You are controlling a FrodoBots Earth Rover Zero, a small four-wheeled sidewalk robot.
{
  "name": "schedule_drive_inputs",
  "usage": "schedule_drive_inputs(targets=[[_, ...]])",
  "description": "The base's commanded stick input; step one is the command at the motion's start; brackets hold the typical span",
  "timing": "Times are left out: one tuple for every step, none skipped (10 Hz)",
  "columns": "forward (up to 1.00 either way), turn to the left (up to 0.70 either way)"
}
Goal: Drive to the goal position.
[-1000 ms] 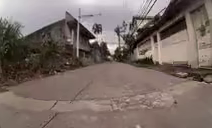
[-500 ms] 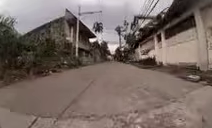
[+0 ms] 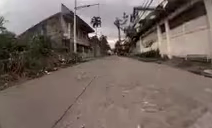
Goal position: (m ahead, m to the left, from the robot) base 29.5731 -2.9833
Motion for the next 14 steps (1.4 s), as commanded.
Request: schedule_drive_inputs(targets=[[1.0, -0.36], [1.0, -0.36], [1.0, -0.36], [1.0, -0.36], [1.0, -0.36], [1.0, -0.36], [1.0, -0.36], [1.0, -0.35], [1.0, 0.04], [1.0, 0.04], [1.0, 0.04], [1.0, 0.04], [1.0, 0.04], [1.0, 0.04]])
